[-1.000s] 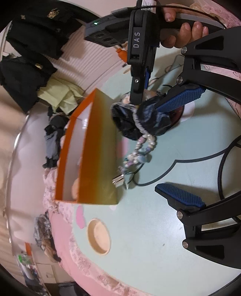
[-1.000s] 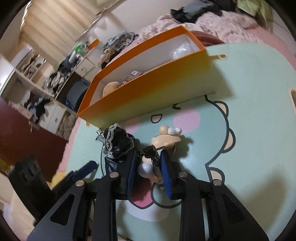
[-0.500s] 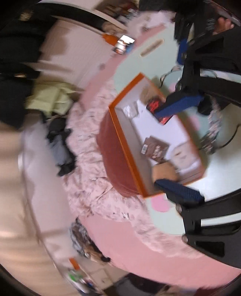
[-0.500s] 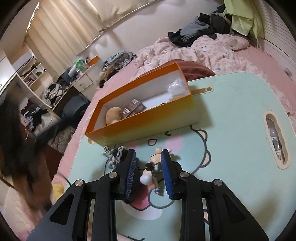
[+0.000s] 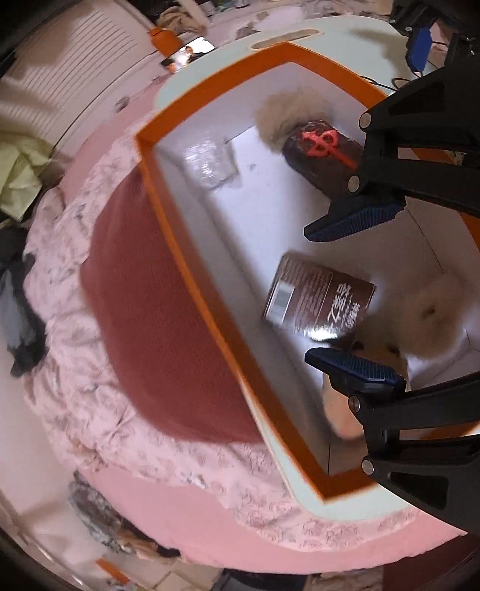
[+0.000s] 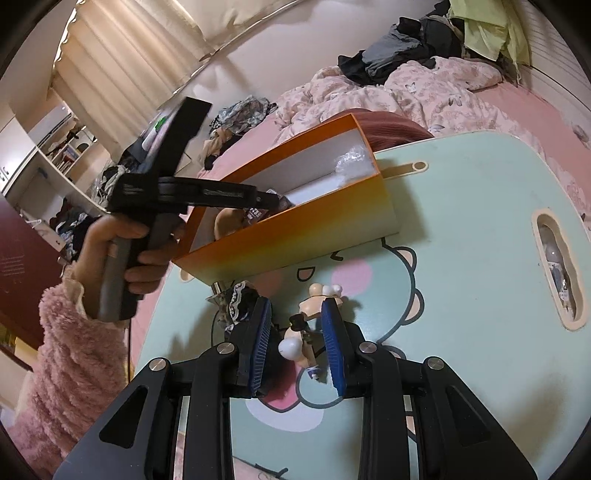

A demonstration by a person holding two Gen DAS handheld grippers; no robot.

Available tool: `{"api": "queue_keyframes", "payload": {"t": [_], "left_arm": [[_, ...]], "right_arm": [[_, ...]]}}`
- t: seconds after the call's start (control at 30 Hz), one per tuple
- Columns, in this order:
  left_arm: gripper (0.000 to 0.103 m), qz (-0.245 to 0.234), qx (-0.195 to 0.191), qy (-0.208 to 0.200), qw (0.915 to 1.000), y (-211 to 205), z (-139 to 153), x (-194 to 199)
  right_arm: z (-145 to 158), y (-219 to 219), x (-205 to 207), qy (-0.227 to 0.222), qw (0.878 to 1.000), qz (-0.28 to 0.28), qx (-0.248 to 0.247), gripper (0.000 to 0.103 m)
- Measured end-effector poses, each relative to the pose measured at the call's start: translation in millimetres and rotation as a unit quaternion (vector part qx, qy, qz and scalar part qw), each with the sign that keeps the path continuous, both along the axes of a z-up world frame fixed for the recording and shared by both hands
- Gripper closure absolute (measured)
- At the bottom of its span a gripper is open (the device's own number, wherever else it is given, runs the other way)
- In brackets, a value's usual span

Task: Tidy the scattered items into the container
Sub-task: 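Grasp the brown carton from the box with the left gripper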

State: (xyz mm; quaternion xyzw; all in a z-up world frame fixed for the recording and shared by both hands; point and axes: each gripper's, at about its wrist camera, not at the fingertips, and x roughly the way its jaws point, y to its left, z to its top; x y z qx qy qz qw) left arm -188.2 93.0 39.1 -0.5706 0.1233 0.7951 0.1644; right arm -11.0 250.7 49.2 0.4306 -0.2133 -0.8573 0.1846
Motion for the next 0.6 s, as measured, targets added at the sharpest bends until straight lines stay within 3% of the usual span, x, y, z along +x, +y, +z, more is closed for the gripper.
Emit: {"api": "queue_keyframes", "payload": {"t": [0.07, 0.17, 0.3, 0.43, 0.5, 0.6], "left_arm": [[0.049, -0.014, -0.019, -0.004, 0.9997, 8.7, -9.3, 2.2], [0.064, -0.023, -0.006, 0.003, 0.9997, 13.0, -5.4, 3.1], [0.064, -0.024, -0.011, 0.036, 0.9990, 9.1, 5.0, 11.6], [0.064, -0.007, 0.053, 0.096, 0.9940, -12.4, 49.9, 34.6], [0.064, 0.009, 0.076, 0.136, 0.9878, -26.5, 76.2, 60.8], [0.064, 0.015, 0.108, 0.164, 0.9803, -46.8, 98.3, 102.1]], "right_arm": [[-1.3, -0.2, -0.7, -0.003, 1.000, 0.000, 0.000, 0.073], [-2.6, -0.4, -1.8, -0.006, 1.000, 0.002, -0.001, 0.073], [-2.0, -2.1, -0.1, -0.005, 1.000, 0.004, 0.002, 0.073], [-1.0, -2.3, 0.2, -0.003, 1.000, 0.003, 0.004, 0.073], [-0.5, -2.8, 0.4, -0.002, 1.000, 0.002, 0.006, 0.073], [-0.5, -4.6, 0.6, -0.002, 1.000, 0.005, 0.007, 0.073]]}}
